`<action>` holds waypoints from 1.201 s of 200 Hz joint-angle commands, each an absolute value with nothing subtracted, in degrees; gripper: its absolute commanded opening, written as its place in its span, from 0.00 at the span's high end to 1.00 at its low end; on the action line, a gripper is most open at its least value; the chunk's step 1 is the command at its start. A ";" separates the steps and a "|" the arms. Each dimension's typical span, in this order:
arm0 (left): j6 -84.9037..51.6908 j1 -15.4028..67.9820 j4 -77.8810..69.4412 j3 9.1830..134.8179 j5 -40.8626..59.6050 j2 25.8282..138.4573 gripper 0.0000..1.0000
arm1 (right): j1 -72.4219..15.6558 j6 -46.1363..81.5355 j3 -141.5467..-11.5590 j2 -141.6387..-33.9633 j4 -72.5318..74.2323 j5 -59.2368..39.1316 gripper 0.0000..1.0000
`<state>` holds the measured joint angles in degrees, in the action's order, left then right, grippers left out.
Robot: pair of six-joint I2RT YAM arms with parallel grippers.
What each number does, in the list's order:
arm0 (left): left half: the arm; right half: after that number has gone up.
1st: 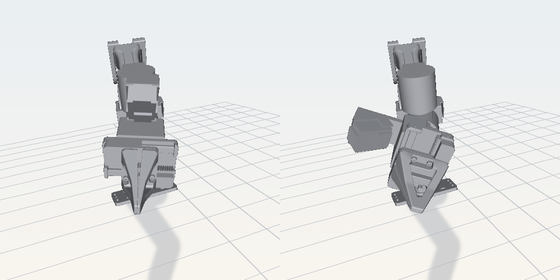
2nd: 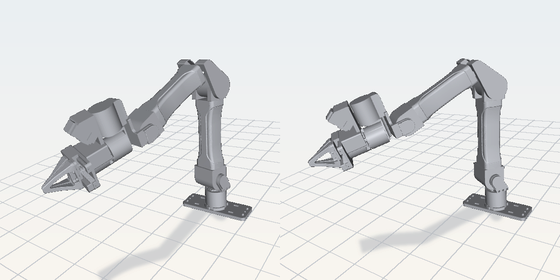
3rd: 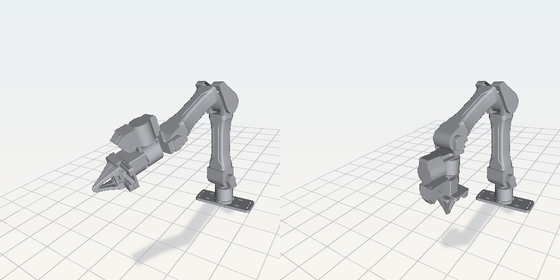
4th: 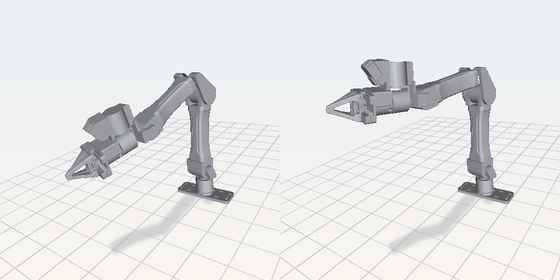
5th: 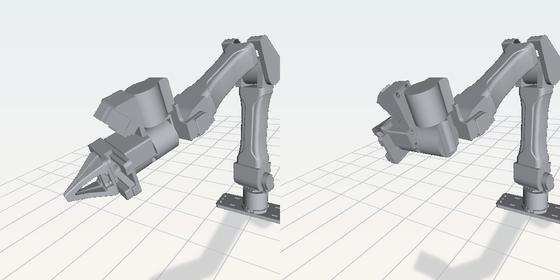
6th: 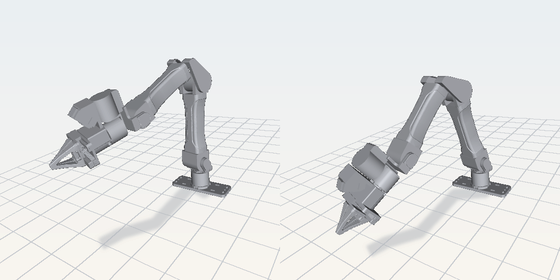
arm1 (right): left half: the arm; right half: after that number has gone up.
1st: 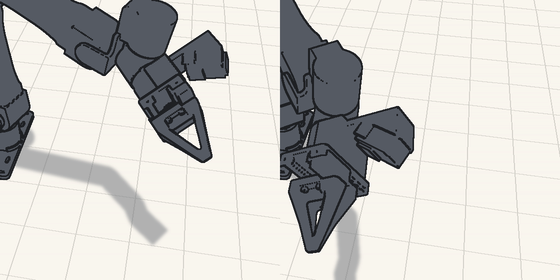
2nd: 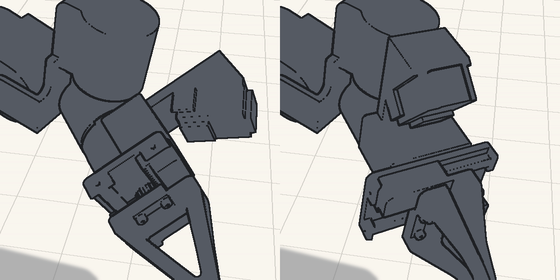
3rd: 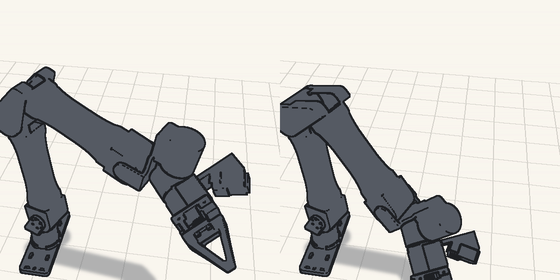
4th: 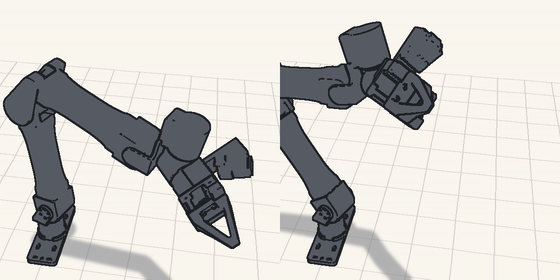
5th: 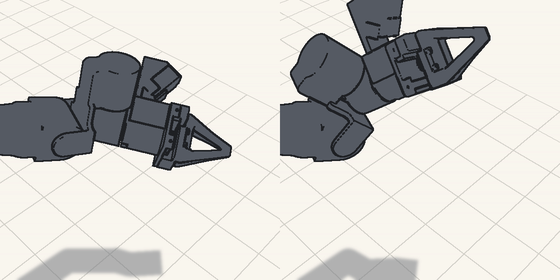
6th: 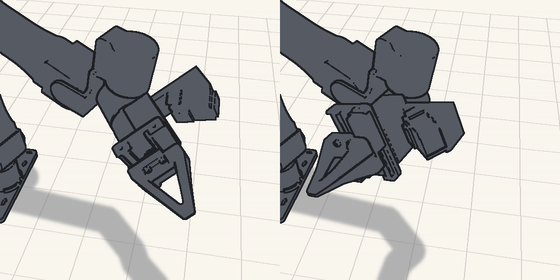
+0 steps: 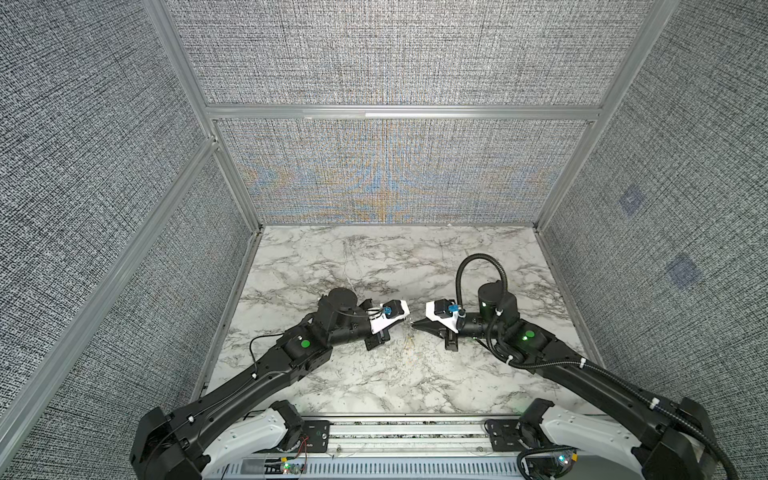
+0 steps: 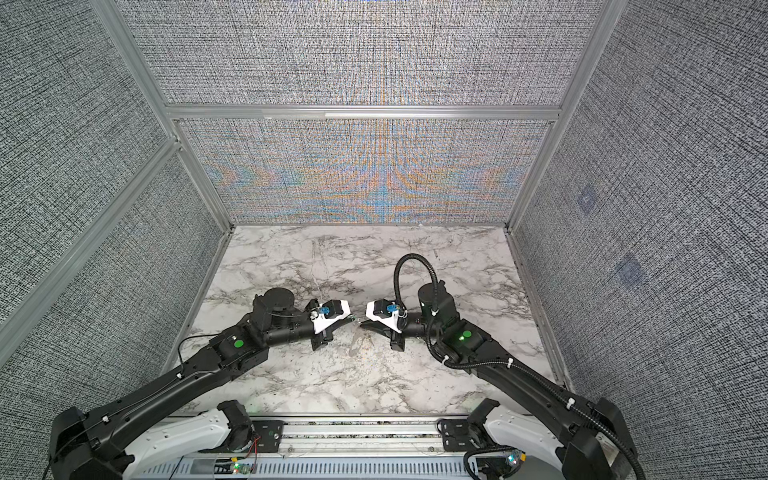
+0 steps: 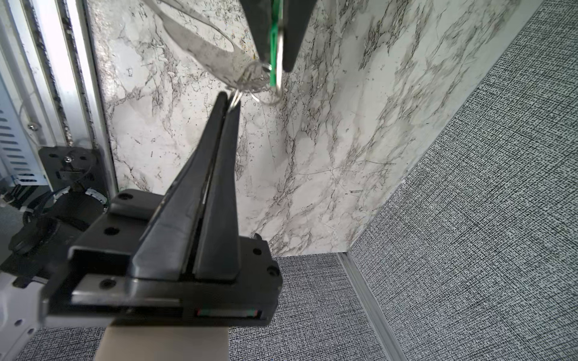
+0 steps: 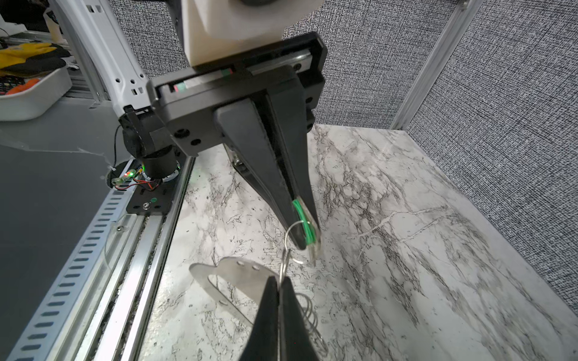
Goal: Remove the keys from the keyring
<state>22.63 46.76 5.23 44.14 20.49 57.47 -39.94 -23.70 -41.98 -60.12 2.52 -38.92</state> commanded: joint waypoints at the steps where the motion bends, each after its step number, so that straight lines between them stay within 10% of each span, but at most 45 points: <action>1: 22.24 46.48 3.49 45.19 18.46 57.99 1.00 | -40.34 -27.68 -43.69 -61.04 -3.65 -38.36 1.00; 94: 21.58 46.45 5.60 48.21 15.63 59.66 1.00 | -41.02 -32.31 -50.74 -64.95 -10.25 -28.80 1.00; 159: 19.68 46.44 9.68 53.04 10.38 62.55 1.00 | -40.98 -31.03 -52.56 -59.94 -14.56 -22.23 0.67; 240: 13.71 47.64 12.70 58.73 6.57 65.90 1.00 | -46.90 -17.74 -49.84 -53.96 -7.96 -14.29 0.64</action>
<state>16.43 47.31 12.27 57.56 8.40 65.19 -44.27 -23.46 -50.26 -53.84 -12.53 -18.79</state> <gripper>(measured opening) 0.078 0.360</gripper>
